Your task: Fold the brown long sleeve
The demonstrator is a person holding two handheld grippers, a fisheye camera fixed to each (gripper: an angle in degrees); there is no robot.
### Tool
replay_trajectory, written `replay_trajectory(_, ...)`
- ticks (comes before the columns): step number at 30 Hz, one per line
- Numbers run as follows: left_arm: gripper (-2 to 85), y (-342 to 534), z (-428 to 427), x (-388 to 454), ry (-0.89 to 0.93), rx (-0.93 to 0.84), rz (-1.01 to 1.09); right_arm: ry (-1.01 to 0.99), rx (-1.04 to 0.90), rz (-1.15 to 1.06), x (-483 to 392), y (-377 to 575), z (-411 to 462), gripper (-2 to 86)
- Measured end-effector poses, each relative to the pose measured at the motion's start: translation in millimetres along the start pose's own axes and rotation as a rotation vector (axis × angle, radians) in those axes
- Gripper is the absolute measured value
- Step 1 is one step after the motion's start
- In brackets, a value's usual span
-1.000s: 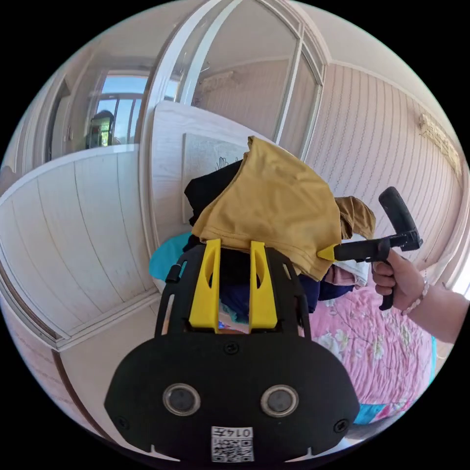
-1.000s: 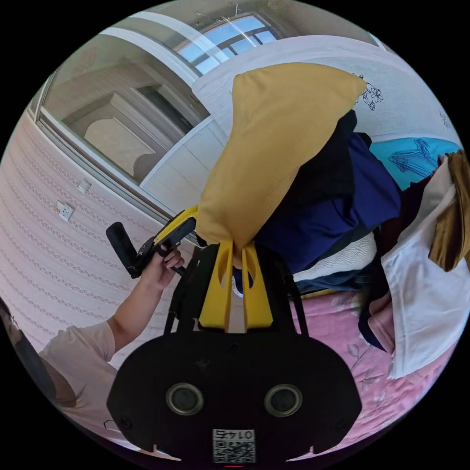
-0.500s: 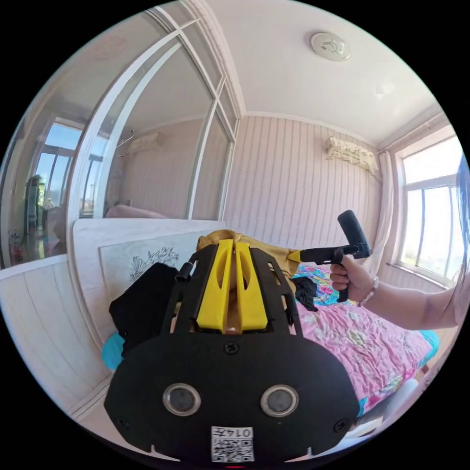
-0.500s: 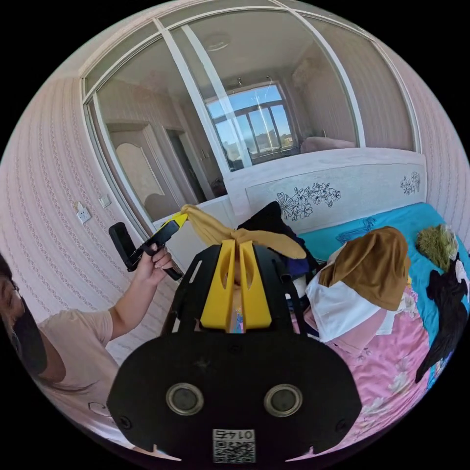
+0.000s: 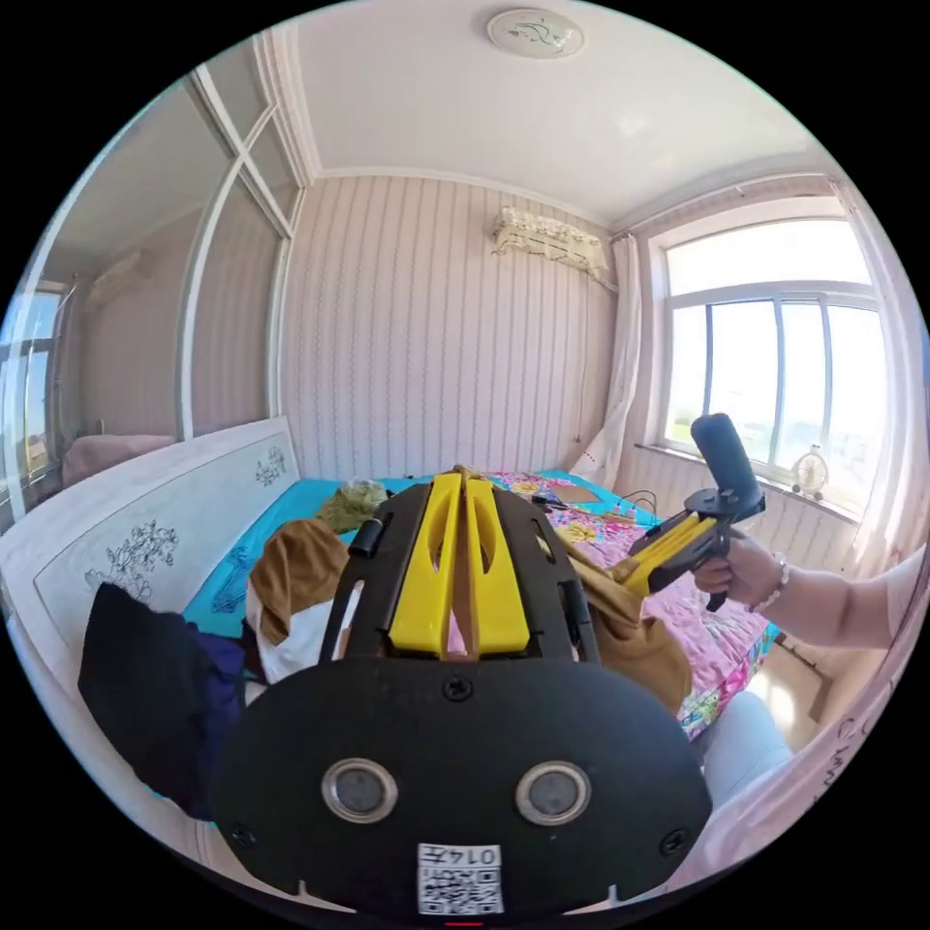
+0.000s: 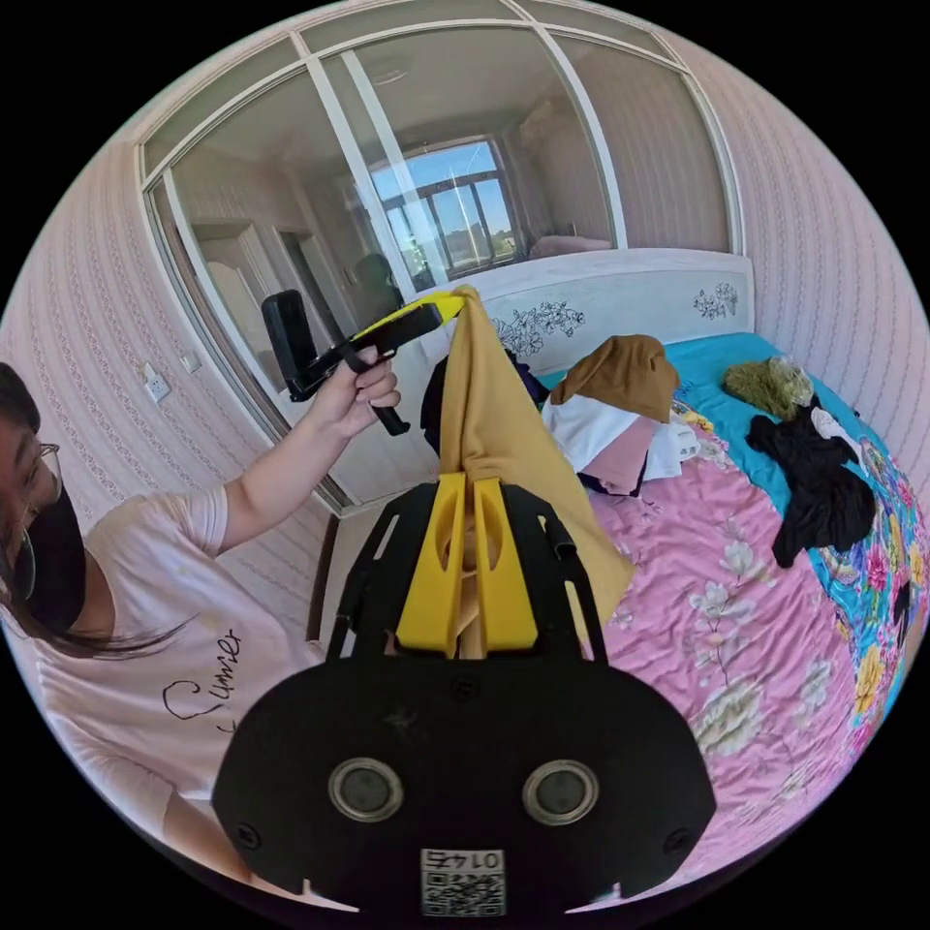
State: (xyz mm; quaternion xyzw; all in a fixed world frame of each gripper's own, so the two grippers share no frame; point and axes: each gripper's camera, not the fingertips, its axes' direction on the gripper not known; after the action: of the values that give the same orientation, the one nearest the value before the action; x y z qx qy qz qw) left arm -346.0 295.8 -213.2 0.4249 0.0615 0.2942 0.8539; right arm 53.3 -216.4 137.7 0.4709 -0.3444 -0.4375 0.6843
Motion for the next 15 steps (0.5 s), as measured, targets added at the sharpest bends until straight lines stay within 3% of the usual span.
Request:
replay_trajectory(3,-1.0,-33.7,57.8,70.0,0.188,-0.026,0.130,0.014,0.130,0.127,7.0,62.2,-43.7,0.4)
replay_trajectory(6,-0.9,-30.2,127.3,165.4,0.532,-0.129,0.306,0.024,0.282,0.303,10.1,153.4,-78.2,0.4)
replay_trajectory(8,-0.8,11.5,183.6,244.3,0.844,-0.304,0.413,0.091,0.296,0.461,9.7,232.1,-85.8,0.5)
replay_trajectory(11,-0.4,102.2,240.9,315.6,0.871,-0.512,0.428,0.124,0.179,0.769,28.7,339.5,-67.0,0.5)
replay_trajectory(15,-0.4,195.1,265.2,333.3,0.789,-0.749,0.311,0.161,-0.030,1.083,32.3,437.0,-52.3,0.2)
